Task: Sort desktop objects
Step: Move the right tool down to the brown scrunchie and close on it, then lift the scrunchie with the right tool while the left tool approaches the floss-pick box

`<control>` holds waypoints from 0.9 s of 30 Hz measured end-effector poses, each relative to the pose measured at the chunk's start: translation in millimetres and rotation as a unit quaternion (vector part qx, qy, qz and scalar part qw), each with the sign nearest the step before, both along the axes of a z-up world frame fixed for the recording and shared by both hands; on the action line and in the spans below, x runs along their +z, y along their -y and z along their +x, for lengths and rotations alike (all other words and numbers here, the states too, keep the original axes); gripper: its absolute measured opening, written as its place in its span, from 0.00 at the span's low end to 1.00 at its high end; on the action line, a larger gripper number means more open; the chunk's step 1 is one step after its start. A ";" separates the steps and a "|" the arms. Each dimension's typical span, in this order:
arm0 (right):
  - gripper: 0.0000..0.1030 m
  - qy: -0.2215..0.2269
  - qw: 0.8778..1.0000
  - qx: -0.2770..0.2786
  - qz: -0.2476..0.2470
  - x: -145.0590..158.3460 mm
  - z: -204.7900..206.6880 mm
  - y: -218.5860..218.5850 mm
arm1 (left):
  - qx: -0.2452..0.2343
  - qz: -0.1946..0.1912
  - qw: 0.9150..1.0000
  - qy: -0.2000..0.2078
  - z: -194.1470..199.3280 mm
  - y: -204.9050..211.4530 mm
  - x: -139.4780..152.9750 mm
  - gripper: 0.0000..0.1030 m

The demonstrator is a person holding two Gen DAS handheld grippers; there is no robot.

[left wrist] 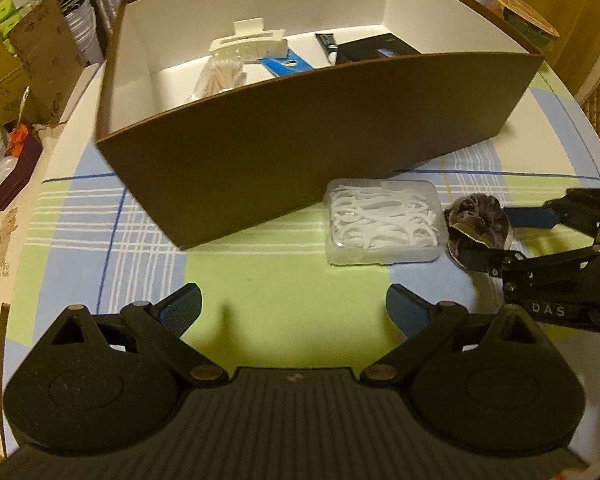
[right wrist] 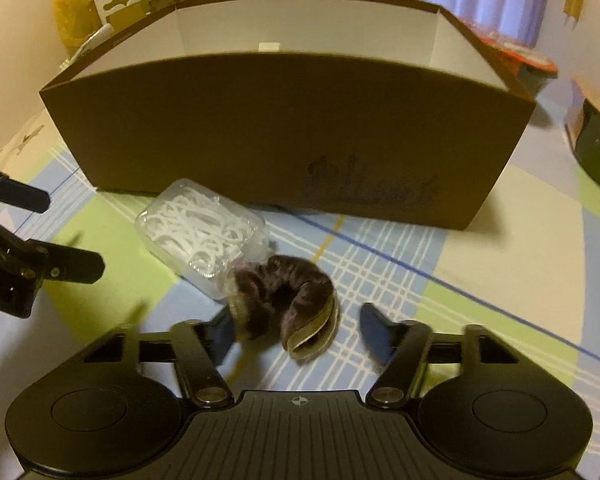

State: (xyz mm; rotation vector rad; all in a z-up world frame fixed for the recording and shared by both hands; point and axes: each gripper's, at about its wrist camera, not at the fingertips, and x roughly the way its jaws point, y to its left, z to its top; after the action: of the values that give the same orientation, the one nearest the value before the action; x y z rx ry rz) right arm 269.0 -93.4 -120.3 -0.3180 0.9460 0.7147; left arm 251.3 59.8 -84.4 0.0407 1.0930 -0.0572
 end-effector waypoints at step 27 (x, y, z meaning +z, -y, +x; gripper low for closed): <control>0.84 -0.014 0.993 -0.104 0.044 21.0 19.8 74.6 | -0.089 -0.020 0.995 0.036 47.7 39.4 -32.1 0.84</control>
State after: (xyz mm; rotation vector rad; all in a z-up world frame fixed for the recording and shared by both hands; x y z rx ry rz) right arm 288.9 -168.0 -99.3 -0.1287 0.9550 0.5681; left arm 298.9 20.3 -116.5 0.1044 1.0144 -0.2362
